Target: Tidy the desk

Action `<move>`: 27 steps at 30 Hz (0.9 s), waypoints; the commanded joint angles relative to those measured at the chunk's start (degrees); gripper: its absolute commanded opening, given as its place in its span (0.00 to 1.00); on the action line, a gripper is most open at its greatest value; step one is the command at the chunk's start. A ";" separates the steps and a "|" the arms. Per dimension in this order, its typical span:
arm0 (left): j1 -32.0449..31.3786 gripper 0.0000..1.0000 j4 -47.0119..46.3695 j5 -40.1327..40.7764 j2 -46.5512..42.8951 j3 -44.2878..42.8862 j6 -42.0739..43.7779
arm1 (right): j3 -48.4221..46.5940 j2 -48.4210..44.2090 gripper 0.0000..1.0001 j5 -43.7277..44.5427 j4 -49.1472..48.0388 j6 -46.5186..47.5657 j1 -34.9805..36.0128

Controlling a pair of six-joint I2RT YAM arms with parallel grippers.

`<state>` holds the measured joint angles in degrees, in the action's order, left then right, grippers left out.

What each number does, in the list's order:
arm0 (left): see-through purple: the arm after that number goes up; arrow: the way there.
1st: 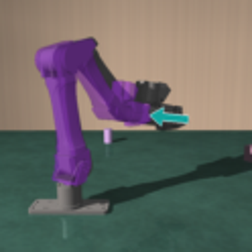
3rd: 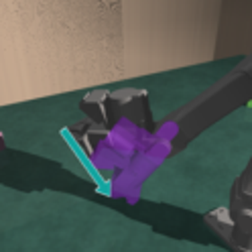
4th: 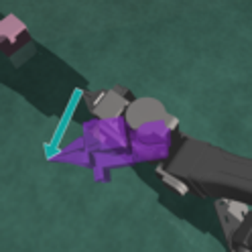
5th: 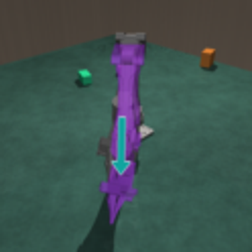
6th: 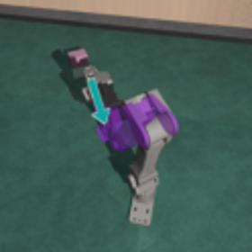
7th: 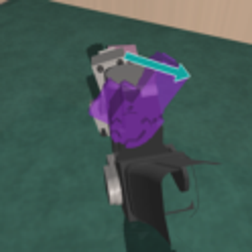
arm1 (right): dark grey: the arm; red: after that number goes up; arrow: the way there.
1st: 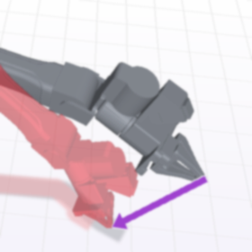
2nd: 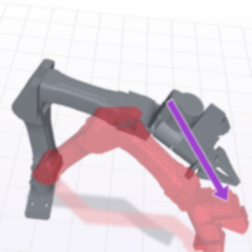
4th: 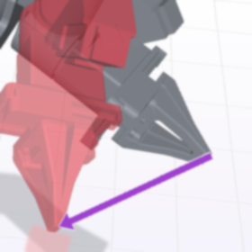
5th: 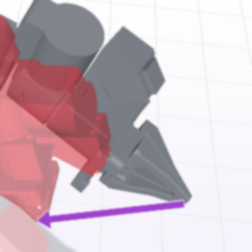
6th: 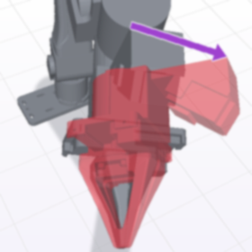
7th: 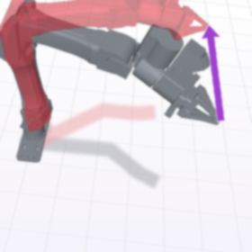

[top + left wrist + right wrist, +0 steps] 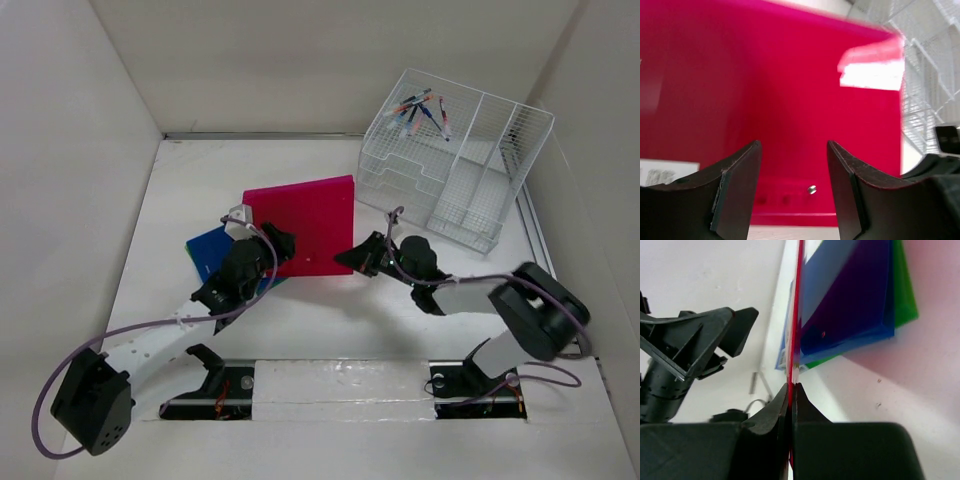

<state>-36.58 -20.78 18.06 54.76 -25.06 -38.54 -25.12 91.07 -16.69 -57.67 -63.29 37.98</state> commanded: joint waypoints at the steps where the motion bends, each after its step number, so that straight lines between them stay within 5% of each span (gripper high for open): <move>1: 0.19 0.50 -2.08 -1.10 -3.43 -0.60 0.23 | -6.57 -14.36 0.00 7.26 20.83 14.81 0.43; 10: 0.19 0.50 -4.45 -6.27 -12.13 -0.08 -1.44 | -34.26 -33.58 0.00 29.75 75.62 36.46 -2.81; 22: -1.74 0.50 -11.39 -12.79 -14.77 4.40 -0.48 | -81.69 -30.09 0.00 51.82 110.63 42.28 -7.91; 27: -1.74 0.50 -12.80 -14.37 -15.47 5.46 1.01 | -96.32 -26.39 0.00 57.28 118.21 43.51 -7.92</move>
<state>-38.17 -28.53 5.76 40.03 -20.32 -39.05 -114.93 63.26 33.98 53.60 -21.76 30.39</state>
